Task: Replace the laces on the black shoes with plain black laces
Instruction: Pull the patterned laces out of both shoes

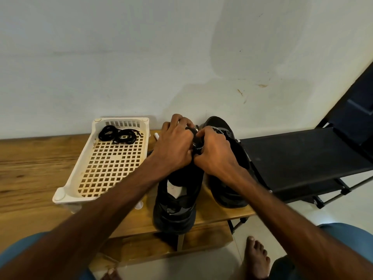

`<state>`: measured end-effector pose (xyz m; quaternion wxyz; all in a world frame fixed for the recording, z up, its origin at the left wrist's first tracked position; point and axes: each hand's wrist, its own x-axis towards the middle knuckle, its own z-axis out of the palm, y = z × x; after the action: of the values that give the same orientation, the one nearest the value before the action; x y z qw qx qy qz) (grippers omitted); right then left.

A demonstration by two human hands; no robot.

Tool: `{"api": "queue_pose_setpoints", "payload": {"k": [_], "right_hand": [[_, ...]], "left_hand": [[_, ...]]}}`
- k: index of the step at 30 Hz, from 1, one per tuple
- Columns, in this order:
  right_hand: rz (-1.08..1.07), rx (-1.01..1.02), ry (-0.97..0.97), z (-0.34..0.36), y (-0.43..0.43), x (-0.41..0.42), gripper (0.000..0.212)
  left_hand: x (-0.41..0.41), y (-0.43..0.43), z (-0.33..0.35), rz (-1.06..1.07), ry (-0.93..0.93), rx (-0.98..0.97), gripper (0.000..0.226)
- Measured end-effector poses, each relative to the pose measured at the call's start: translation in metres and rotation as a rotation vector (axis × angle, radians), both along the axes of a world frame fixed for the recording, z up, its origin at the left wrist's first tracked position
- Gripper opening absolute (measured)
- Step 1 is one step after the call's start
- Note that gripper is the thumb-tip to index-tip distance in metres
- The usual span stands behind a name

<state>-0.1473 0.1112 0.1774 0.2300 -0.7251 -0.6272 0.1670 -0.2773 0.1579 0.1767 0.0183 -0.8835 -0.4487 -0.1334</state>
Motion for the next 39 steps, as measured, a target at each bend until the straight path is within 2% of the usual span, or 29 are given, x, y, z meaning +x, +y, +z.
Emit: {"api": "queue_pose_setpoints", "payload": {"k": [3,6,10,12,14,16,18,20,22,25,30,33,35,39], "right_hand": [[-0.023,0.000,-0.011,-0.002,0.002,0.000,0.060],[-0.017,-0.014,-0.017,-0.002,0.003,0.003,0.063],[-0.033,-0.018,-0.006,-0.003,0.004,0.010,0.062],[-0.030,-0.023,0.008,-0.005,0.004,0.012,0.063],[-0.037,-0.034,0.034,-0.007,0.005,0.013,0.064],[-0.058,-0.033,0.079,-0.009,0.006,0.016,0.064],[-0.074,0.009,0.109,-0.011,0.005,0.017,0.062],[-0.077,0.061,0.115,-0.012,0.003,0.017,0.061],[-0.072,0.089,0.112,-0.013,0.003,0.018,0.063],[-0.052,0.085,0.102,-0.013,0.002,0.019,0.065],[-0.018,0.058,0.056,-0.013,0.005,0.018,0.066],[-0.046,0.063,0.061,-0.015,0.006,0.018,0.064],[-0.065,0.068,0.068,-0.015,0.006,0.017,0.061],[-0.080,0.070,0.056,-0.015,0.005,0.017,0.059]], "left_hand": [[-0.005,0.003,0.006,0.004,-0.015,0.025,0.017],[-0.024,0.014,0.019,0.027,-0.050,0.163,0.011],[-0.071,0.043,0.030,0.263,-0.271,0.236,0.004],[-0.080,0.049,0.027,0.356,-0.237,0.184,0.008],[-0.071,0.044,0.021,0.316,-0.179,0.101,0.025],[-0.048,0.028,0.014,0.179,-0.178,0.070,0.044],[-0.024,0.010,0.007,0.040,-0.216,0.012,0.040],[-0.008,-0.002,-0.002,-0.029,-0.178,-0.046,0.032],[-0.002,-0.006,-0.009,-0.021,-0.113,-0.043,0.026],[0.000,-0.004,-0.008,-0.001,-0.136,-0.073,0.020],[0.008,-0.002,-0.006,0.062,-0.128,-0.081,0.026],[0.010,0.000,-0.002,0.084,0.044,-0.033,0.034],[0.008,0.002,0.000,0.030,0.121,0.010,0.030],[-0.009,0.009,0.000,-0.008,0.067,-0.064,0.026]]}}
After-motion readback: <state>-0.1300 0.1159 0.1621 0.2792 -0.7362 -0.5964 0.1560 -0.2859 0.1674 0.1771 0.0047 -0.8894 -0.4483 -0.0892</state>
